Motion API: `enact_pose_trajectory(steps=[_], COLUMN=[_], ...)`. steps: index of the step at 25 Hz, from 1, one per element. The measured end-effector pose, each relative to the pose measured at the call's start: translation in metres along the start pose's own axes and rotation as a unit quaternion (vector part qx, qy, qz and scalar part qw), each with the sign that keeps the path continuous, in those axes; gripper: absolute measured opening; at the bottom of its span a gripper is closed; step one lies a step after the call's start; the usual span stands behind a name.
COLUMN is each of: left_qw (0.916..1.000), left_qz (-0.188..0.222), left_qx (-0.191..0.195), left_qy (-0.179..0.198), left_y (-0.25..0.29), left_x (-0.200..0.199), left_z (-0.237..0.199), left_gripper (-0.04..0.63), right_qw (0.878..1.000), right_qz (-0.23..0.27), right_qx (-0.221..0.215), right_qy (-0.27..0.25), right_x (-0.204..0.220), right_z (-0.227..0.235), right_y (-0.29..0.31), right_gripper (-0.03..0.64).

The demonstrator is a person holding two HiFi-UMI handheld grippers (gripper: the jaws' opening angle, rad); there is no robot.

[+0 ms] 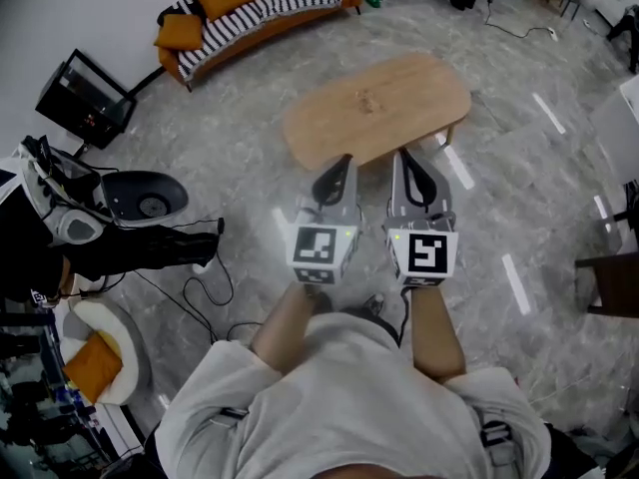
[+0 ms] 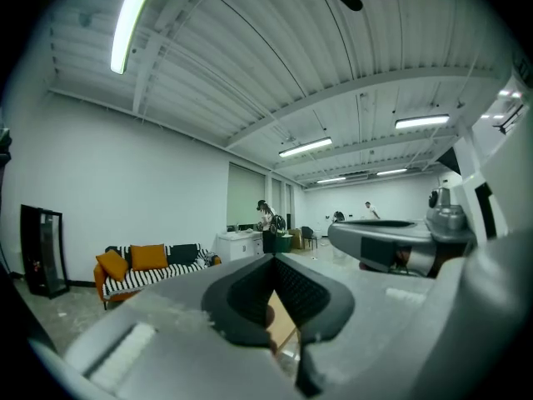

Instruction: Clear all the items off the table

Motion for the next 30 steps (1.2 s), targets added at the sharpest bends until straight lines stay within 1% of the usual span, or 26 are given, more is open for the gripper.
enact_pose_trajectory(steps=[3,7,12,16,19,24,30], left_qw=[1.0000,0.9998,0.9993,0.9991,0.9989,0.9982,0.9974], left_qz=[-0.005,-0.012,-0.026,-0.023,-0.024,-0.028,-0.033], left_qx=[-0.007,-0.013,-0.001,0.008,0.015,0.018,0.026], left_qy=[-0.001,-0.009,-0.027,-0.035,-0.037,-0.049,-0.059], left_y=[-0.004,0.009,0.034,0.059,0.080,0.120,0.153], left_x=[0.008,0.010,0.022,0.027,0.026,0.026,0.029], left_z=[0.001,-0.010,-0.024,-0.038,-0.063,-0.118,-0.172], left_gripper=[0.020,0.021,0.021,0.021,0.020,0.021,0.021], right_qw=[1.000,1.000,0.999,0.999,0.999,0.998,0.997], right_qz=[-0.009,-0.019,-0.035,-0.043,-0.048,-0.059,-0.072], right_qx=[-0.001,-0.004,0.006,0.013,0.022,0.026,0.032], right_qy=[0.010,0.011,0.006,-0.003,-0.008,-0.008,0.001], right_x=[0.011,0.015,0.023,0.031,0.034,0.042,0.054], right_z=[0.001,0.007,0.014,0.019,0.018,0.011,0.004], right_y=[-0.004,0.010,0.031,0.055,0.085,0.146,0.204], right_gripper=[0.006,0.006,0.006,0.006,0.006,0.006,0.006])
Point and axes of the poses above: the fingertips, and each gripper's own axes: y forward along the fingers, z to its right, x out of its underside, the point moved 8 cm from there along -y, backward along the fingers, and after that the axes turned 6 degrees about -x, right-handed, at the moved point
